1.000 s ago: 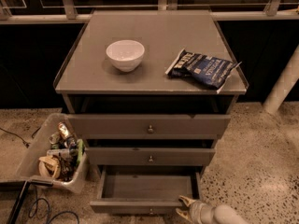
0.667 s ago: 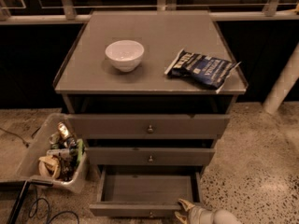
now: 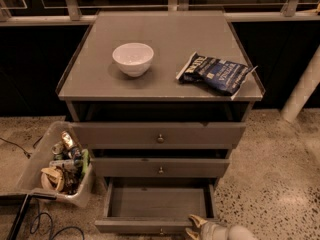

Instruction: Open bottom drawer

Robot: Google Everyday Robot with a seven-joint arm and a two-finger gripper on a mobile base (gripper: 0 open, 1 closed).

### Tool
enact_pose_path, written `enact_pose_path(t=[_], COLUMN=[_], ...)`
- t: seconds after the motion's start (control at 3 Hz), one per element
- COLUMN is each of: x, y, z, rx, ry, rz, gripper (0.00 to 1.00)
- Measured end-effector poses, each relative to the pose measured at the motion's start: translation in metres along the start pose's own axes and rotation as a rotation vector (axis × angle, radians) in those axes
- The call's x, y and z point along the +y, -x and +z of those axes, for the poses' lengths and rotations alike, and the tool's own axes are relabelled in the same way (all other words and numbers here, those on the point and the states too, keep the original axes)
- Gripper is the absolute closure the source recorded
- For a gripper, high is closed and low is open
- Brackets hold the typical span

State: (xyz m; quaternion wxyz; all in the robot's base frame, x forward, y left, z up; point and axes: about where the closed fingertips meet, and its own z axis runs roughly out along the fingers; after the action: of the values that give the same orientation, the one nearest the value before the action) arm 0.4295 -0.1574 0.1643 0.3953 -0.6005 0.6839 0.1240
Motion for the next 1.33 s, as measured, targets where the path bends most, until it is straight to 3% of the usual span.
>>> enact_pose_path(t=[1.33], x=[0.014], y=[-0.003], z=[-0.007], rx=[-0.013], ry=[0.003], rz=[0.001], gripper=[1.00])
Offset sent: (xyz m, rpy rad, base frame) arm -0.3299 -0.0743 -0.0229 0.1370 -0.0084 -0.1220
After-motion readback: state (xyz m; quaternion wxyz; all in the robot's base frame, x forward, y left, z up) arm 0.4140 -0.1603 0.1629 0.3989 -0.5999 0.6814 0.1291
